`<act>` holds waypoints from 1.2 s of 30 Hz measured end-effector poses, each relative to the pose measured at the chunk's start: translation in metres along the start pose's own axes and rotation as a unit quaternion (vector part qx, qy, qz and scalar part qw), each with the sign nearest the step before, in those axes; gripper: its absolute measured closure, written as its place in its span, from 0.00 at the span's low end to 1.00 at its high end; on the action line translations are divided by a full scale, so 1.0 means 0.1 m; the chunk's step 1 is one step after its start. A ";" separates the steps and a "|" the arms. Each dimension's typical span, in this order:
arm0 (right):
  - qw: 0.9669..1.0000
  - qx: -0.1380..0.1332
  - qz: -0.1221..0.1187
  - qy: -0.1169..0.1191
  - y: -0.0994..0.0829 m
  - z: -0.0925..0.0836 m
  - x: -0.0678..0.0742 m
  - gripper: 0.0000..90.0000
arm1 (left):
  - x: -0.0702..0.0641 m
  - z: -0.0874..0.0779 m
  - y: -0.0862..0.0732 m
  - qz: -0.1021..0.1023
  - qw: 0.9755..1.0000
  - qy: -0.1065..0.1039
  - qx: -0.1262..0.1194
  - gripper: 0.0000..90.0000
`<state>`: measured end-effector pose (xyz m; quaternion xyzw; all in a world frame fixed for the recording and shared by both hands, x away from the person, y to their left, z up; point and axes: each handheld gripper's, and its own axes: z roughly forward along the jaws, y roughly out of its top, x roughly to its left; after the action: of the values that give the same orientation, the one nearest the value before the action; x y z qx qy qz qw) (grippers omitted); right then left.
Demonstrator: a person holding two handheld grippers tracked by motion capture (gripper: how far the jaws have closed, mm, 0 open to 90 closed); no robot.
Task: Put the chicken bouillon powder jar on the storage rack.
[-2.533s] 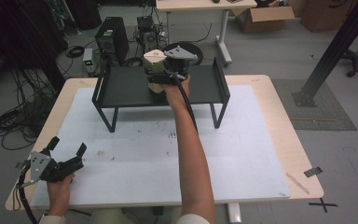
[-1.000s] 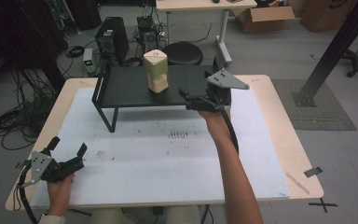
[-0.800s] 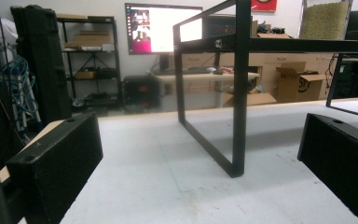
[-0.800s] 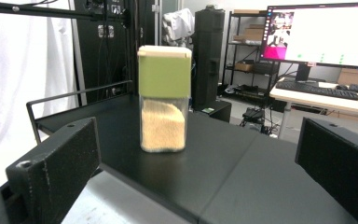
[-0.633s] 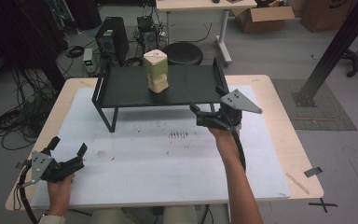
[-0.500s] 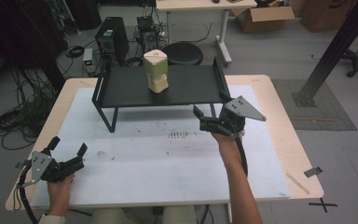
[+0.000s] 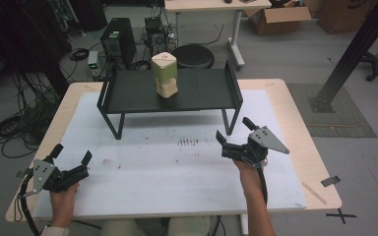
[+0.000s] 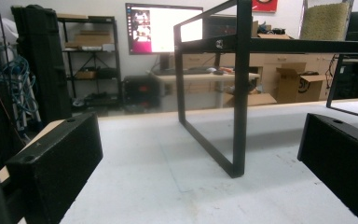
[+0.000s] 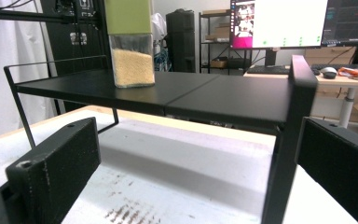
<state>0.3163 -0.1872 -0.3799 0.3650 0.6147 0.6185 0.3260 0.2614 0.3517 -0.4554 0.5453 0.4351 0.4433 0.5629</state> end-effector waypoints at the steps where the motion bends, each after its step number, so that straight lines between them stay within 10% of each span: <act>1: 1.000 -0.001 0.001 -0.002 -0.02 -0.01 -0.01 0.00 | 0.00 0.00 0.00 0.000 1.000 0.000 -0.001 0.00; 36: 0.999 0.014 0.009 -0.040 -0.66 -0.30 -0.17 0.00 | 0.00 -0.01 0.00 0.001 1.000 0.002 -0.003 0.00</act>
<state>0.2965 -0.2158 -0.4456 0.3996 0.6066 0.5976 0.3395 0.2608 0.3515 -0.4556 0.5435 0.4342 0.4462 0.5630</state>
